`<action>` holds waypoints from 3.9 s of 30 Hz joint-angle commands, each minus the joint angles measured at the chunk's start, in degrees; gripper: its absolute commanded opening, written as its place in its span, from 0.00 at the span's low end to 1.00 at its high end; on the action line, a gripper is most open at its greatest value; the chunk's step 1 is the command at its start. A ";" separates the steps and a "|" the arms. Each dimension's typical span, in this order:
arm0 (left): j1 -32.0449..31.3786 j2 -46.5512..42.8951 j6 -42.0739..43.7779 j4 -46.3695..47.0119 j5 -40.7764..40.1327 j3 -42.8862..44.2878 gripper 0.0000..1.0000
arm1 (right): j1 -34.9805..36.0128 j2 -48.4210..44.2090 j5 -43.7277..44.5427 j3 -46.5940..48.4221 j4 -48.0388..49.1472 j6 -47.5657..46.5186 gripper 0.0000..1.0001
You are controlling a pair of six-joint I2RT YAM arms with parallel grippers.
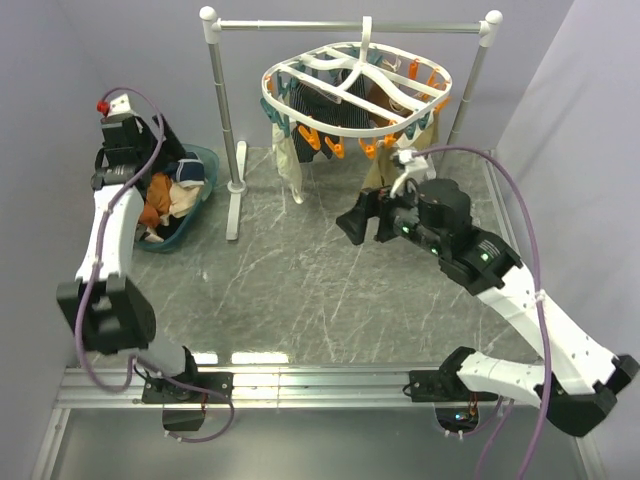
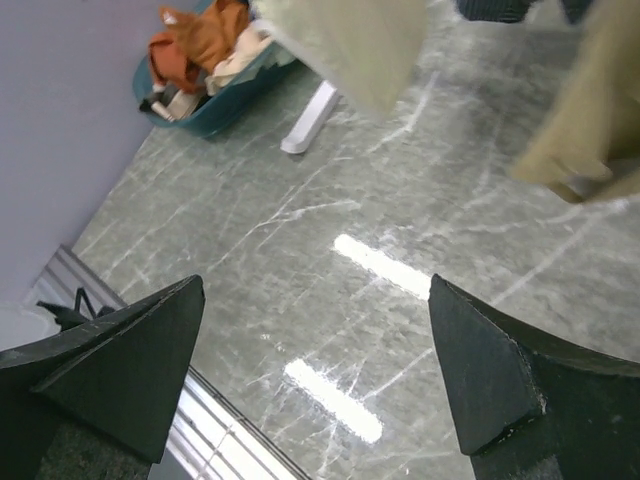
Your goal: Remove the underwear clipped to the hanger
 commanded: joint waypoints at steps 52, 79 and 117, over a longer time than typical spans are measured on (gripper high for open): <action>-8.75 -36.51 -2.21 -1.24 21.82 -23.68 0.99 | 13.69 28.80 23.39 13.20 22.16 -8.19 0.04; -44.59 -35.54 6.75 17.67 21.18 -30.12 0.99 | 2.44 16.21 -29.84 13.81 6.85 3.15 0.00; -70.88 -23.68 8.95 12.04 -26.76 -26.08 0.00 | -1.25 8.04 -9.22 18.20 -2.46 5.09 0.85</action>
